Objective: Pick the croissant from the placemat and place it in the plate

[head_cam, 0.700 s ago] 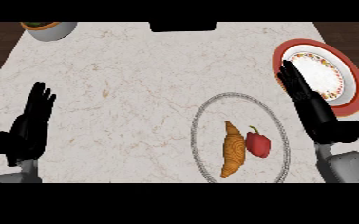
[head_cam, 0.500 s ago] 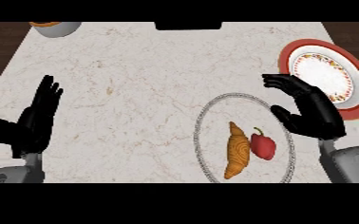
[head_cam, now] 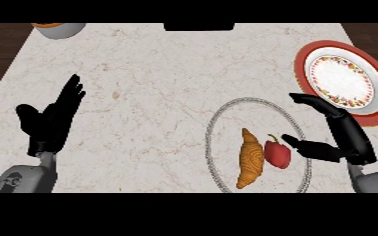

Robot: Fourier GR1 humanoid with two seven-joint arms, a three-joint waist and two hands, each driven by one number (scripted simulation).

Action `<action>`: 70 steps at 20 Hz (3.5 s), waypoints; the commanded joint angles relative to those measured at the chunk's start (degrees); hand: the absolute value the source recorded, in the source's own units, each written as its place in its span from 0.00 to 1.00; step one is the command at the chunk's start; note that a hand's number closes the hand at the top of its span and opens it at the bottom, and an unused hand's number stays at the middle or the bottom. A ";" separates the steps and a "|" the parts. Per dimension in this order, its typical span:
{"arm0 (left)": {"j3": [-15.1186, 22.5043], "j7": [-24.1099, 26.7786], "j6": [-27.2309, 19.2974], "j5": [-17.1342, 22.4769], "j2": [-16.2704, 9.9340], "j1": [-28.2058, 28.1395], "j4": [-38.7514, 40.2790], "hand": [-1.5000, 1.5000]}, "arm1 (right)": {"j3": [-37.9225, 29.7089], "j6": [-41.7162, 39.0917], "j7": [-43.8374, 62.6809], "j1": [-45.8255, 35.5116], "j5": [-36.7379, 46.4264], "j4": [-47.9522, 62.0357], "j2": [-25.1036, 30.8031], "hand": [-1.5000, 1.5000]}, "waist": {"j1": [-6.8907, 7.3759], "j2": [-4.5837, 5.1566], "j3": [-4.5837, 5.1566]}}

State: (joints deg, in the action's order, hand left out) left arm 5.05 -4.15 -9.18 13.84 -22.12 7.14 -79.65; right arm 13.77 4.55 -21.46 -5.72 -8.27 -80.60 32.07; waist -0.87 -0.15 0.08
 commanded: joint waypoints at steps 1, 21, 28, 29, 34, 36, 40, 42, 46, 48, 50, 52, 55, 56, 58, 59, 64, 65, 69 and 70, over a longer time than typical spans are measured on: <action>1.55 -3.83 -0.03 -1.11 0.62 -0.98 -4.23 0.50 | 2.25 -1.64 -9.57 6.56 4.74 2.70 -0.95 0.00 | 0.79 0.07 -0.13; -1.47 -5.36 2.85 -3.23 2.62 2.34 -1.39 0.50 | 12.10 -11.88 28.37 2.76 26.53 -16.93 5.38 0.00 | 1.26 0.13 -0.06; -2.03 -4.55 2.30 -5.40 4.46 1.67 -0.87 0.50 | 13.66 -17.35 38.51 -0.86 34.25 -19.39 2.62 0.00 | 0.97 0.14 -0.05; -1.57 -7.27 2.27 -5.09 4.06 2.64 -3.42 0.50 | 15.04 -19.39 39.56 -2.78 34.94 -17.98 2.54 0.00 | 1.20 0.14 -0.06; -3.60 -2.66 4.34 -5.69 4.92 0.44 0.05 0.50 | 14.77 -23.29 38.46 -4.05 39.05 -13.16 -0.49 0.00 | 1.07 0.17 -0.06; -4.32 -5.18 5.39 -5.72 4.52 -0.40 -3.27 0.50 | 14.09 -23.23 38.00 -0.46 41.46 -14.47 -1.51 0.00 | 0.92 0.11 -0.08; -5.93 -1.18 6.14 -6.86 5.49 4.19 4.01 0.50 | 14.83 -25.48 37.64 -5.51 43.68 -6.27 -6.97 0.00 | 0.99 0.24 -0.07; -5.39 -2.13 6.34 -8.07 6.53 0.48 -0.52 0.50 | 13.63 -28.31 41.19 -3.77 45.59 -11.72 -8.76 0.00 | 0.96 0.13 -0.07; -7.60 -3.20 8.60 -7.52 5.89 1.83 1.48 0.50 | 10.92 -30.53 39.62 -1.34 47.39 -14.52 -6.99 0.00 | 0.80 0.11 -0.07; -7.39 -1.98 7.52 -8.65 7.17 2.48 2.40 0.50 | 12.63 -24.78 35.58 -4.65 51.98 -2.79 -12.00 0.00 | 1.01 0.19 -0.08; -7.87 -4.19 7.45 -9.27 7.35 6.60 4.83 0.50 | 10.75 -27.09 34.86 -5.33 52.59 -3.16 -10.92 0.00 | 0.84 0.19 -0.08; -8.20 -4.10 8.95 -9.18 7.38 2.37 1.30 0.50 | 10.04 -31.12 38.10 -5.98 53.45 -5.44 -13.39 0.00 | 0.92 0.13 -0.07; -6.33 -5.35 5.77 -11.26 9.61 0.67 -3.70 0.50 | 12.02 -31.16 37.02 -4.63 55.74 -4.31 -13.72 0.00 | 1.03 0.10 -0.08; -7.49 -5.59 6.74 -10.85 8.66 1.93 -1.71 0.50 | 12.53 -31.22 36.59 -4.93 56.90 -2.56 -13.96 0.00 | 1.00 0.13 -0.08; -9.11 -4.82 9.18 -9.45 6.81 0.54 -2.15 0.50 | 12.84 -32.39 33.02 -5.36 56.34 -1.13 -13.42 1.00 | 1.10 0.13 -0.08; -8.60 -6.32 7.78 -10.11 7.43 1.76 -2.90 0.50 | 14.57 -32.14 31.78 -4.55 57.22 -0.04 -13.12 1.00 | 1.10 0.14 -0.09; -9.07 -4.84 9.79 -9.34 7.83 0.53 -2.18 0.50 | 14.59 -29.64 28.67 -5.00 58.29 0.80 -16.16 1.00 | 1.09 0.15 -0.08; -9.35 -5.55 8.81 -10.06 7.89 2.05 -1.43 0.50 | 13.13 -29.94 26.28 -2.73 57.54 -0.99 -12.88 1.00 | 0.85 0.14 -0.08; -8.24 -5.68 7.91 -11.72 9.20 2.58 -0.84 0.50 | 13.18 -28.35 27.31 -5.29 59.10 2.22 -17.94 1.00 | 1.01 0.18 -0.09; -8.53 -4.71 8.15 -11.49 9.48 0.89 -1.06 0.50 | 14.65 -27.82 30.51 -1.36 60.66 -4.08 -18.16 1.00 | 0.79 0.09 -0.07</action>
State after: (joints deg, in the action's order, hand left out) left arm -3.57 -9.32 -0.95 3.00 -13.23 9.01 -80.66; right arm 26.24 -23.57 7.87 -10.48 51.46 -82.41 16.96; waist -0.09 -0.70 0.72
